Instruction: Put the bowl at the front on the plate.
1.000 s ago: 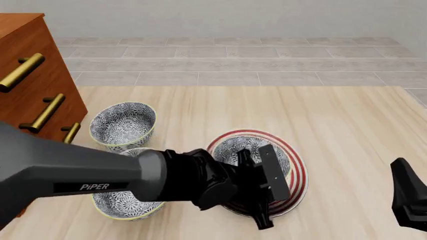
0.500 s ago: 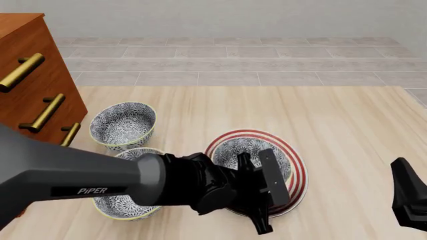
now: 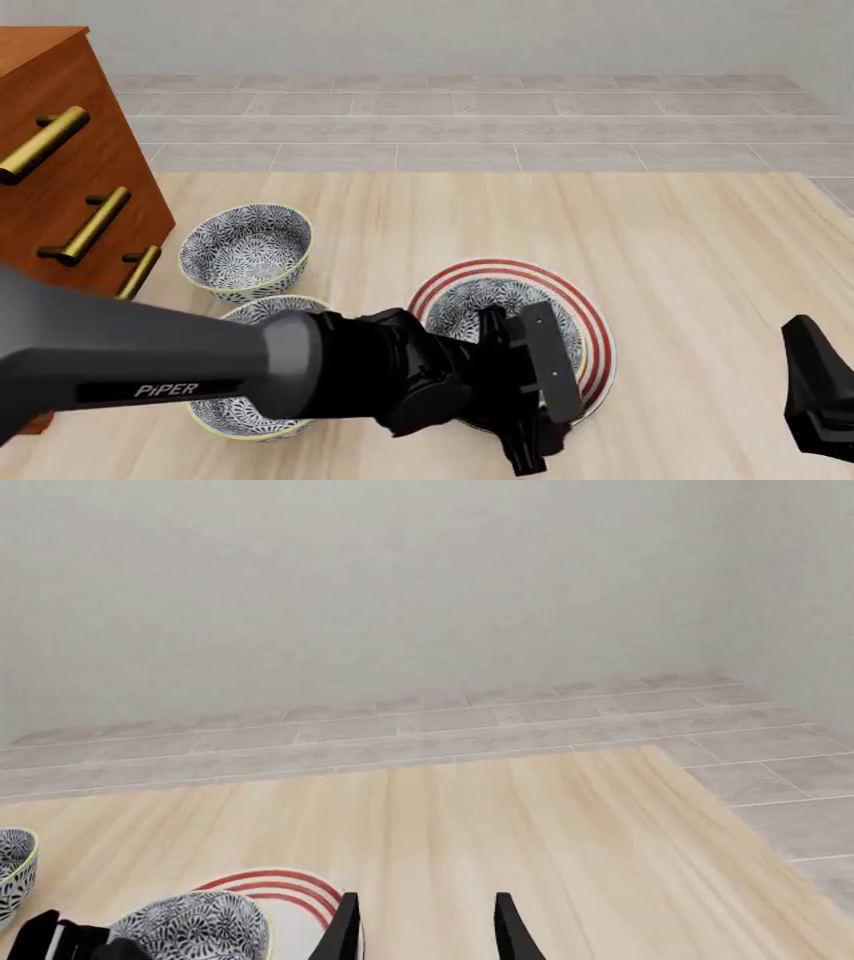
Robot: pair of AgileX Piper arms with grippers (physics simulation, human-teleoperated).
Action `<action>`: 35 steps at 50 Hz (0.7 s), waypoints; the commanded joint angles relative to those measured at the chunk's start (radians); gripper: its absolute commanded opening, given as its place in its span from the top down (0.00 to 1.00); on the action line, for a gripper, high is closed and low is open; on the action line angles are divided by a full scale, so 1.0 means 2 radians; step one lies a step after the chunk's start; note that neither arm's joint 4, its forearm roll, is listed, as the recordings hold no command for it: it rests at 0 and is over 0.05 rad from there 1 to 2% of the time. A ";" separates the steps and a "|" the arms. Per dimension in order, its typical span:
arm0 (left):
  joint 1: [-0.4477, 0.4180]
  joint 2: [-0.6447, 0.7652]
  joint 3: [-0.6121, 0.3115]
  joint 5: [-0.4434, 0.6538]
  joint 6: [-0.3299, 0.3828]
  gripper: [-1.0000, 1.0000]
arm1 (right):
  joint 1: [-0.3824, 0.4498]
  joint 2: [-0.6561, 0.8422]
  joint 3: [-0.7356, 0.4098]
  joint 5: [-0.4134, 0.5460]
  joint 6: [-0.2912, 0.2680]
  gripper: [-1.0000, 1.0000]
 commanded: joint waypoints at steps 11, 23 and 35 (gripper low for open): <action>-0.034 -0.052 -0.012 0.037 -0.003 0.00 | 0.000 0.000 0.000 0.000 0.000 0.00; -0.037 -0.100 -0.043 0.081 -0.001 0.00 | 0.001 0.000 0.004 -0.002 0.000 0.00; -0.038 -0.152 -0.080 0.125 0.000 0.00 | 0.001 0.000 0.003 -0.002 -0.003 0.00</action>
